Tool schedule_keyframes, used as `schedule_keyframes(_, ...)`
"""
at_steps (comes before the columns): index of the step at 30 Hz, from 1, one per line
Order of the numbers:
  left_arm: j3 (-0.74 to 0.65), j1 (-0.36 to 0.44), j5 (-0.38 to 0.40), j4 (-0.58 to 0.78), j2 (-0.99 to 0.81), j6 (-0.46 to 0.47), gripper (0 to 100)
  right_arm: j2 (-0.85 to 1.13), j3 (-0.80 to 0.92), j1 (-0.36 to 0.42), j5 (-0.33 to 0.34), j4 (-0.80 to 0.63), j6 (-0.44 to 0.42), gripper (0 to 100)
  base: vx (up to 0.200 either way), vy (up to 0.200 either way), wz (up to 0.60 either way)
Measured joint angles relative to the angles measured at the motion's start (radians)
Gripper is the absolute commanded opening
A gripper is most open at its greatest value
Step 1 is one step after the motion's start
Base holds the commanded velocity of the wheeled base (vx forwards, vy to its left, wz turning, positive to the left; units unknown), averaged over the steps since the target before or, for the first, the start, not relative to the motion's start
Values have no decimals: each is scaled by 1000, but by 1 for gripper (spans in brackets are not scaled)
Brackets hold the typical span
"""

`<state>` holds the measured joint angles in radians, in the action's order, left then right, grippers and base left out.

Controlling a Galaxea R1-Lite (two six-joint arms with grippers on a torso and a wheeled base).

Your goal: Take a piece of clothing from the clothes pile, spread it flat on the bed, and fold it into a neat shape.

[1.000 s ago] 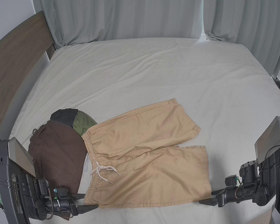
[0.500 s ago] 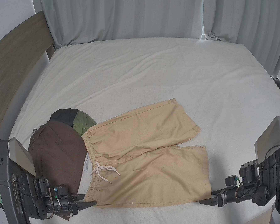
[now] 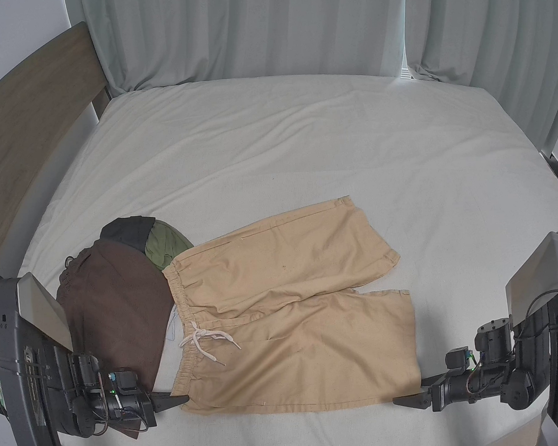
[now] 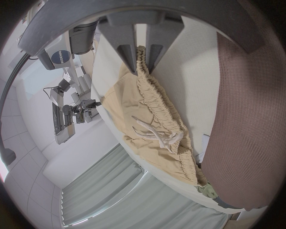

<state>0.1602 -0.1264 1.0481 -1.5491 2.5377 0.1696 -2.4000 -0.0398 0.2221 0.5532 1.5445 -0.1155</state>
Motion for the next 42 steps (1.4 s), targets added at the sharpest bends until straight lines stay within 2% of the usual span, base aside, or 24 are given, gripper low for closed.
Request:
schedule_keyframes(3, 4, 4, 2, 0, -3, 0, 0, -1, -3, 3, 0, 0, 0, 100, 0, 0, 0)
schedule_keyframes(4, 7, 4, 2, 0, -4, 2, 0, -1, -4, 3, 0, 0, 0, 0, 0, 0, 0)
schedule_keyframes(21, 15, 4, 1, 0, -10, -14, 0, -16, 13, -1, -1, -1, 7, 0, 0, 0, 0)
schedule_keyframes(28, -19, 3, 0, 0, -62, -130, 0, 11, 21, -9, 0, -3, 11, 0, 0, 0, 0)
schedule_keyframes(34, -40, 5, -9, 1, -98, -155, 0, 23, 22, -16, 1, -25, 79, 0, 0, 0, 0)
schedule_keyframes(37, -40, 5, -9, 2, -107, -157, 0, 34, 22, -35, 36, -35, 127, 0, 0, 0, 0)
schedule_keyframes(42, -36, 8, -7, 1, -121, -162, 0, 68, 23, -62, 71, -34, 135, 0, 0, 0, 0)
